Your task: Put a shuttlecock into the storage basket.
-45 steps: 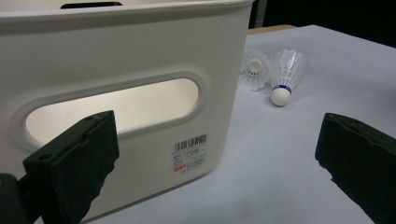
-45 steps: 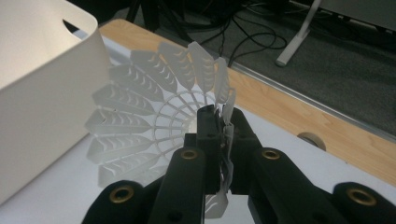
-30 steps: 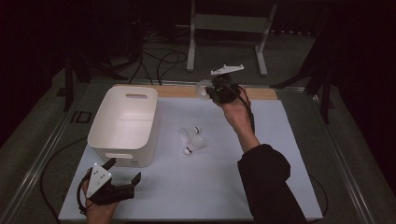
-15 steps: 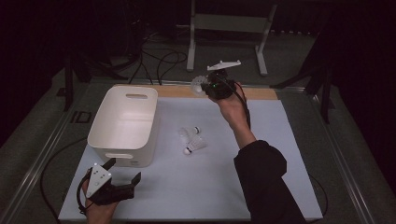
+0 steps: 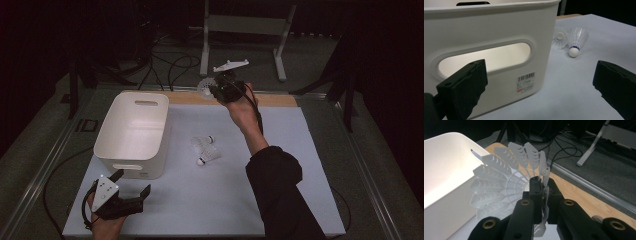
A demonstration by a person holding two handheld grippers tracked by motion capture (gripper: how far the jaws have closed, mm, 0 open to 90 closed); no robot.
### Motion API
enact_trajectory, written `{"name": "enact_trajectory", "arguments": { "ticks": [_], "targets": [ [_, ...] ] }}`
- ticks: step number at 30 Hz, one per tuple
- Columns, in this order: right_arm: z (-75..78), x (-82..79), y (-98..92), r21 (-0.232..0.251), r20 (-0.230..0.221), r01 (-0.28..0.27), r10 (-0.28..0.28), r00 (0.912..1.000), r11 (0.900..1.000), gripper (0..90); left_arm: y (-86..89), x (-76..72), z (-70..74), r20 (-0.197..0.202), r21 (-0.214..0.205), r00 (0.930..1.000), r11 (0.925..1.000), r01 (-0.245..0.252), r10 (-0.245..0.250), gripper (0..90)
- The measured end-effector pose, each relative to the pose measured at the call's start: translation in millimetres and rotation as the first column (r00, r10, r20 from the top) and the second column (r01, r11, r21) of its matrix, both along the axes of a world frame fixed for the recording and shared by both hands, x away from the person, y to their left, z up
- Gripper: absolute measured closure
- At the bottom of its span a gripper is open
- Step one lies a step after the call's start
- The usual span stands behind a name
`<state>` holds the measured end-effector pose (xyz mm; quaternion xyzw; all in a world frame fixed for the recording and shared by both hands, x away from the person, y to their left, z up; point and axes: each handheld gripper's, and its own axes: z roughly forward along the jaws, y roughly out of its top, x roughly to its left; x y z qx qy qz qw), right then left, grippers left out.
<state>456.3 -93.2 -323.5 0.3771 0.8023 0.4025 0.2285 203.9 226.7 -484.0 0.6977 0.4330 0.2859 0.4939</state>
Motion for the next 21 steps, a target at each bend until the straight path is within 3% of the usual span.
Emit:
{"name": "enact_trajectory", "arguments": {
  "ticks": [4, 9, 21],
  "targets": [
    [-0.9, 2.1, 2.7, 0.007, -0.003, 0.001, -0.001, 1.0000, 1.0000, 86.4, 0.2, 0.1, 0.1, 0.001, 0.001, 1.0000, 1.0000, 0.000, 0.000, 0.3],
    [-1.7, 4.9, 5.0, 0.048, -0.016, 0.001, 0.000, 0.9999, 0.9988, 86.4, 0.7, 0.0, 0.3, 0.001, 0.002, 1.0000, 1.0000, 0.000, 0.000, 0.3],
    [-0.2, 7.9, 14.2, 0.065, -0.020, -0.012, 0.014, 0.9997, 0.9978, 86.3, 0.8, -0.1, 0.5, 0.001, 0.004, 1.0000, 1.0000, 0.002, -0.002, 0.3]
  ]
}}
